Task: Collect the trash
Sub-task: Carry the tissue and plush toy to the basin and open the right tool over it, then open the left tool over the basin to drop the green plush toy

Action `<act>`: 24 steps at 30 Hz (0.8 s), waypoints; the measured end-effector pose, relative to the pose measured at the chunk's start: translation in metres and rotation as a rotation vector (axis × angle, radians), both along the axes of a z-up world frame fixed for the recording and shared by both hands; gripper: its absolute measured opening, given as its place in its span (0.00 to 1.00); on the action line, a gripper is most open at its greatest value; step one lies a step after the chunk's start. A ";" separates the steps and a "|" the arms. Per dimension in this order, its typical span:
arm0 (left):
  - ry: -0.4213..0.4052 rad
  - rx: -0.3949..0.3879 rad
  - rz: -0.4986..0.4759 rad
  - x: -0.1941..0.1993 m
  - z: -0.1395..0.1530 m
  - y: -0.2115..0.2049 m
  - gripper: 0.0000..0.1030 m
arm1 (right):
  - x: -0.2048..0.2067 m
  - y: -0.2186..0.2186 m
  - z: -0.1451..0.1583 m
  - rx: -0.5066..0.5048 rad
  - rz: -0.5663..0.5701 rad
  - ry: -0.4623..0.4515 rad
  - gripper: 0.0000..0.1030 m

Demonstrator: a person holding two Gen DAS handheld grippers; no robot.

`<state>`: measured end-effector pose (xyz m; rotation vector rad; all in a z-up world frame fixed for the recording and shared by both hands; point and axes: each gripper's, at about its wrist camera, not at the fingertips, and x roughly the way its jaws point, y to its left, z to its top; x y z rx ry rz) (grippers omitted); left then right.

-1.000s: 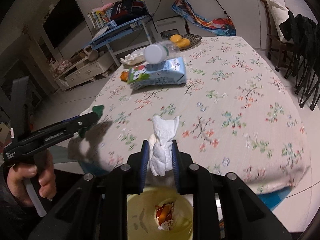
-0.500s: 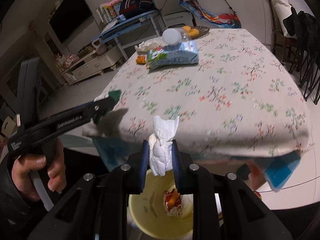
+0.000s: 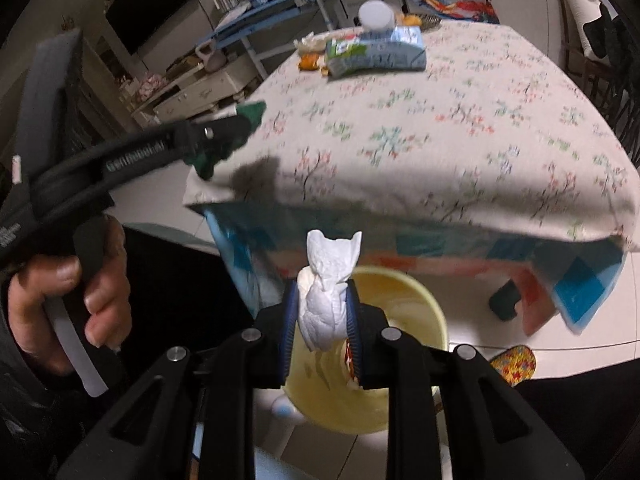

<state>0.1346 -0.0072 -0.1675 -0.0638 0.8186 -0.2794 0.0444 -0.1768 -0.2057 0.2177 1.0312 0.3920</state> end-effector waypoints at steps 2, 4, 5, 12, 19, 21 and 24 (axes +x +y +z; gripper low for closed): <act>-0.002 -0.002 0.000 -0.004 0.000 0.000 0.46 | -0.001 0.002 -0.003 -0.007 0.006 0.016 0.25; -0.004 -0.003 0.000 -0.008 0.000 0.001 0.46 | -0.003 0.005 -0.005 -0.009 0.008 0.026 0.29; -0.006 -0.004 0.000 -0.010 0.000 0.001 0.46 | -0.003 0.006 -0.007 -0.012 0.011 0.034 0.33; -0.007 -0.002 -0.012 -0.023 0.000 -0.002 0.46 | -0.008 -0.001 -0.005 -0.012 -0.025 0.027 0.50; 0.002 0.009 -0.050 -0.031 -0.005 -0.011 0.46 | -0.006 -0.022 0.003 -0.001 -0.138 -0.012 0.62; 0.009 0.015 -0.077 -0.034 -0.008 -0.017 0.46 | -0.006 -0.029 0.005 0.003 -0.176 -0.023 0.65; 0.018 0.030 -0.118 -0.039 -0.011 -0.025 0.46 | -0.006 -0.042 0.008 0.024 -0.235 -0.038 0.67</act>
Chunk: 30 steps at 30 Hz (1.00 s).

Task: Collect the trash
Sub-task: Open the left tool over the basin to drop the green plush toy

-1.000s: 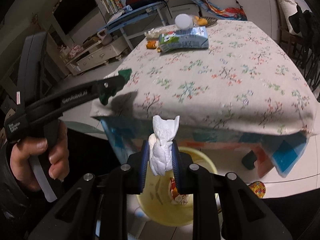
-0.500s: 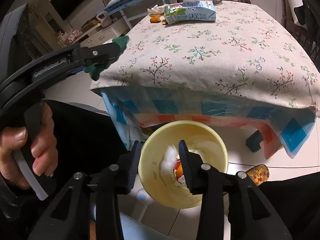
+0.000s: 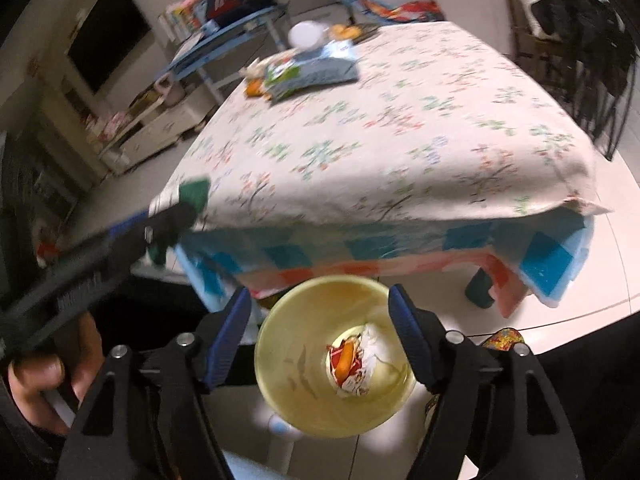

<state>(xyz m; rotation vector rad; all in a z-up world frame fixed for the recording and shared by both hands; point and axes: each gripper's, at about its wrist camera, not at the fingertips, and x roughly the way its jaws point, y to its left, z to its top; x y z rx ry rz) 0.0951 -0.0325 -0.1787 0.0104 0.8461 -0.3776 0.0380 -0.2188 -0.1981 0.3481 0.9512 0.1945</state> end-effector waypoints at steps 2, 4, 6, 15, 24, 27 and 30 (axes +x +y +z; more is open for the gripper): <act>0.007 0.024 -0.036 -0.005 -0.004 -0.008 0.46 | 0.000 -0.002 0.001 0.003 -0.013 -0.005 0.67; 0.015 0.043 -0.067 -0.009 -0.008 -0.014 0.46 | -0.001 -0.007 0.002 0.011 -0.039 -0.013 0.67; 0.028 0.058 -0.098 -0.013 -0.013 -0.020 0.46 | -0.001 -0.013 0.004 0.020 -0.066 -0.023 0.68; 0.104 0.120 -0.198 -0.023 -0.032 -0.038 0.50 | -0.002 -0.026 0.004 0.040 -0.110 -0.030 0.69; 0.107 0.139 -0.196 -0.023 -0.033 -0.038 0.54 | -0.001 -0.027 0.004 0.038 -0.114 -0.029 0.71; 0.109 0.140 -0.206 -0.023 -0.034 -0.040 0.54 | -0.001 -0.027 0.003 0.037 -0.113 -0.029 0.71; 0.107 0.137 -0.210 -0.024 -0.033 -0.040 0.55 | -0.001 -0.027 0.003 0.036 -0.113 -0.028 0.71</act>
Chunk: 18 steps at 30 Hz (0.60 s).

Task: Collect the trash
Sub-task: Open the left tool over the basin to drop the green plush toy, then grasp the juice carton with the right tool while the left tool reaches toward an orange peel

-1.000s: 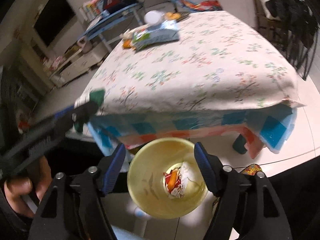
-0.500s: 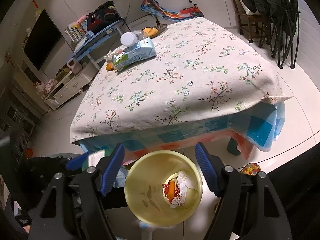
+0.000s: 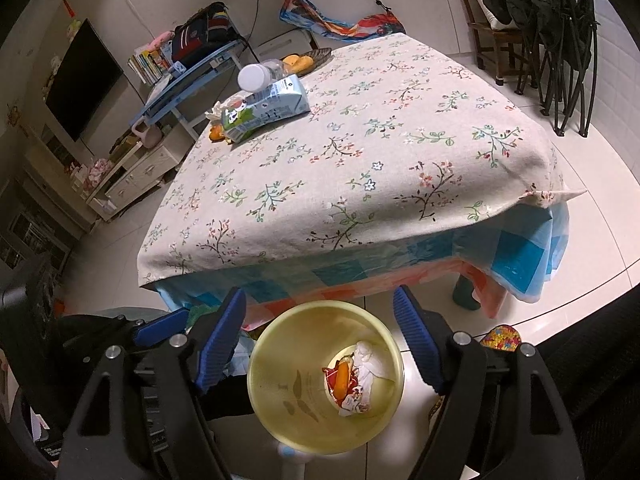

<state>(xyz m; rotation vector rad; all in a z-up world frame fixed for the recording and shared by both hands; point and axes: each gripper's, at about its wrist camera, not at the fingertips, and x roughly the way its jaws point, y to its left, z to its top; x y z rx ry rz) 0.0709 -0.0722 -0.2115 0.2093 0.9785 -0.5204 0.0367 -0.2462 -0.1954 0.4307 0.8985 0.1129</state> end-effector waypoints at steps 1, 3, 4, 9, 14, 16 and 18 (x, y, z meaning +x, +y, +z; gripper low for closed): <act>0.001 -0.001 -0.001 0.000 0.000 -0.001 0.55 | 0.000 0.000 0.000 0.000 0.000 0.000 0.71; 0.007 0.003 -0.002 0.000 -0.001 -0.001 0.58 | 0.000 0.000 0.000 0.000 0.001 0.001 0.71; 0.004 0.009 0.000 -0.001 -0.001 -0.002 0.59 | 0.000 0.000 0.000 0.000 0.001 0.002 0.72; -0.007 0.007 0.011 0.000 0.001 -0.001 0.60 | 0.000 0.000 0.000 0.000 0.001 0.001 0.72; -0.023 -0.003 0.036 0.002 0.004 0.003 0.61 | -0.001 0.000 -0.001 -0.001 0.004 0.001 0.72; -0.033 -0.006 0.050 0.003 0.006 0.005 0.62 | -0.001 0.001 -0.001 -0.002 0.007 0.001 0.72; -0.045 -0.009 0.074 0.005 0.008 0.009 0.64 | -0.001 0.001 -0.001 -0.003 0.009 0.001 0.72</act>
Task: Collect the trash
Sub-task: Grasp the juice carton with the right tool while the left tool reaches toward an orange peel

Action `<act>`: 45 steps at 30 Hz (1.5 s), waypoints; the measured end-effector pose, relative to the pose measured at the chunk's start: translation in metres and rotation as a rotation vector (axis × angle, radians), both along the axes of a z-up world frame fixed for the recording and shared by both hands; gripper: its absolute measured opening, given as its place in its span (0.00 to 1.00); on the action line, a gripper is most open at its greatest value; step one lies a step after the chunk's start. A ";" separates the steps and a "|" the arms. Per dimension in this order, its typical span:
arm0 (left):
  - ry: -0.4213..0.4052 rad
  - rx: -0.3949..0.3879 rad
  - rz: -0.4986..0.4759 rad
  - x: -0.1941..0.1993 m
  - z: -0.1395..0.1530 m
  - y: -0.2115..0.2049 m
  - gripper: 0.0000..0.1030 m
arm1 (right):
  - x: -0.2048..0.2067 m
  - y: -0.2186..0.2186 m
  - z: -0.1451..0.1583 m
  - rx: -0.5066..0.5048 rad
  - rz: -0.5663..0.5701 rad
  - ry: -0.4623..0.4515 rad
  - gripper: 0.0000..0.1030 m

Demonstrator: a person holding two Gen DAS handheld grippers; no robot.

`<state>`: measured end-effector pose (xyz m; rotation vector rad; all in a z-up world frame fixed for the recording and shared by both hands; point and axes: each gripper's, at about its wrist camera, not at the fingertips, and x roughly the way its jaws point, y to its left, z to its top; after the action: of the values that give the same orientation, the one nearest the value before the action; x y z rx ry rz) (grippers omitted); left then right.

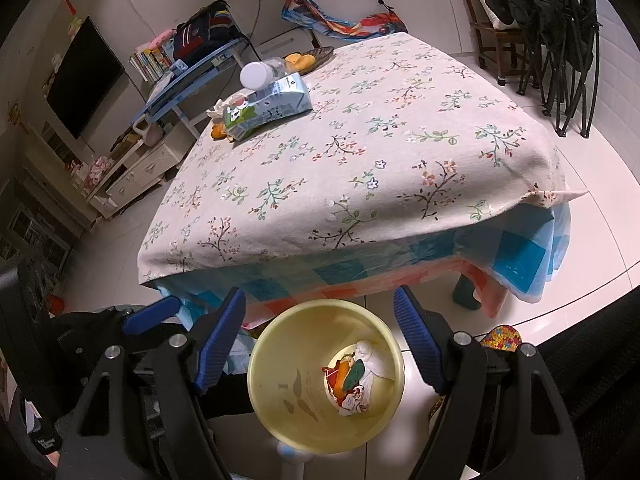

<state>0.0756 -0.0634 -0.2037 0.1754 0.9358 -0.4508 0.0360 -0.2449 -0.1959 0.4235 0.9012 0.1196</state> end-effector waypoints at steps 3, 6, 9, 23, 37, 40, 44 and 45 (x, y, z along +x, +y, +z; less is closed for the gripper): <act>-0.016 -0.004 0.043 0.004 0.002 0.006 0.66 | 0.000 0.001 0.000 -0.001 0.002 0.000 0.72; -0.028 -0.022 0.097 0.009 0.005 0.015 0.69 | 0.000 0.001 0.001 -0.005 0.005 -0.002 0.72; -0.036 -0.036 0.143 0.018 0.010 0.022 0.72 | 0.003 0.005 0.003 -0.015 0.020 -0.007 0.72; -0.052 -0.089 0.394 0.092 0.038 0.083 0.76 | 0.069 0.040 0.049 -0.325 0.273 -0.157 0.76; -0.034 -0.126 0.459 0.191 0.045 0.097 0.77 | 0.196 0.072 0.040 -0.562 0.436 -0.247 0.76; -0.027 -0.140 0.475 0.215 0.045 0.101 0.77 | 0.218 0.072 0.034 -0.556 0.461 -0.257 0.76; -0.035 -0.116 0.467 0.241 0.043 0.098 0.77 | 0.235 0.072 0.031 -0.530 0.492 -0.269 0.76; -0.035 -0.108 0.467 0.248 0.042 0.098 0.77 | 0.238 0.073 0.030 -0.527 0.502 -0.269 0.76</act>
<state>0.3233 0.0342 -0.1619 -0.1332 0.8823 -0.0653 0.2739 -0.1723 -0.1655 -0.3116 0.7215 0.3786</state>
